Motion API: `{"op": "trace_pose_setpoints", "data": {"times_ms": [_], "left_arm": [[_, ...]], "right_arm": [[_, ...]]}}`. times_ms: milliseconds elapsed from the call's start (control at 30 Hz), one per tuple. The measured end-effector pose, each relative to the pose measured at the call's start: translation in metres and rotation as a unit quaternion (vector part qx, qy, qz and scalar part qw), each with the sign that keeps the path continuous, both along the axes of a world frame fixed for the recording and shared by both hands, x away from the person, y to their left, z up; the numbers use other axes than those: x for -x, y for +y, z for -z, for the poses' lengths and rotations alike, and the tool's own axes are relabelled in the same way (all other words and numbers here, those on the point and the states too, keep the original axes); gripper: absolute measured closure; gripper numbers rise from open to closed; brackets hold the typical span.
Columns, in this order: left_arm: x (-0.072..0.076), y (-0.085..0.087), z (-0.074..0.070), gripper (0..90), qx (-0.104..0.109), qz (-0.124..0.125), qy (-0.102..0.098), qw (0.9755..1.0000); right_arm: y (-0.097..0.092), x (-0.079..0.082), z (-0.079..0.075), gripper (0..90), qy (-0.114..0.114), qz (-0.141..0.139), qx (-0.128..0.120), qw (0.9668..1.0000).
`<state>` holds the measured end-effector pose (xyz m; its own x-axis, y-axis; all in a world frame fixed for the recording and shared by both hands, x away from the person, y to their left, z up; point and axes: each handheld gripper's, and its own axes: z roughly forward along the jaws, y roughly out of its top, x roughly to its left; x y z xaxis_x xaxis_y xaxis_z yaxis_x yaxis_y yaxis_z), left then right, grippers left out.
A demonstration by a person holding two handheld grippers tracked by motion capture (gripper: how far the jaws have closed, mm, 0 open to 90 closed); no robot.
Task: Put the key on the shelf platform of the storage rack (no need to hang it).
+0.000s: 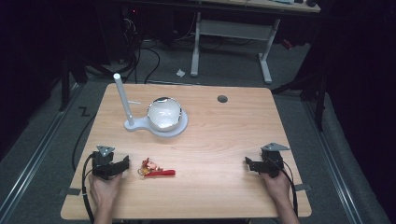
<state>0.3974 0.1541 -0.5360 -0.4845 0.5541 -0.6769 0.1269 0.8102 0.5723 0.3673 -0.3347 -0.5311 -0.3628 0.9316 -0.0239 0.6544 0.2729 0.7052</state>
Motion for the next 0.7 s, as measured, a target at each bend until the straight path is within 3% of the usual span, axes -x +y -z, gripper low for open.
{"op": "trace_pose_setpoints", "data": {"times_ms": [67,100,200,300,333,467,700], "left_arm": [[0.001,-0.001,-0.001,22.3,0.014,-0.007,0.003,0.9999],[0.001,0.001,-0.001,21.9,0.006,0.003,0.001,1.0000],[0.000,0.002,-0.003,18.6,0.021,-0.007,0.008,0.9997],[0.002,0.003,-0.006,17.6,0.029,-0.001,0.009,0.9995],[0.004,0.004,-0.006,17.6,0.021,0.007,0.006,0.9997],[0.010,0.005,-0.010,20.6,0.026,0.026,-0.002,0.9993],[0.024,-0.002,-0.022,21.4,0.047,0.050,-0.009,0.9976]], "right_arm": [[0.000,0.000,0.000,16.0,0.000,0.000,0.000,1.0000],[0.000,0.000,0.000,16.0,0.000,0.000,0.000,1.0000],[0.000,0.000,0.000,16.0,0.000,-0.001,0.000,1.0000],[0.000,0.000,0.000,16.0,0.000,-0.001,0.000,1.0000],[0.000,0.000,0.000,16.0,0.000,0.000,0.000,1.0000],[0.000,0.000,0.000,16.0,0.000,-0.001,0.000,1.0000],[0.000,0.000,0.000,16.0,0.000,0.000,0.000,1.0000]]}}
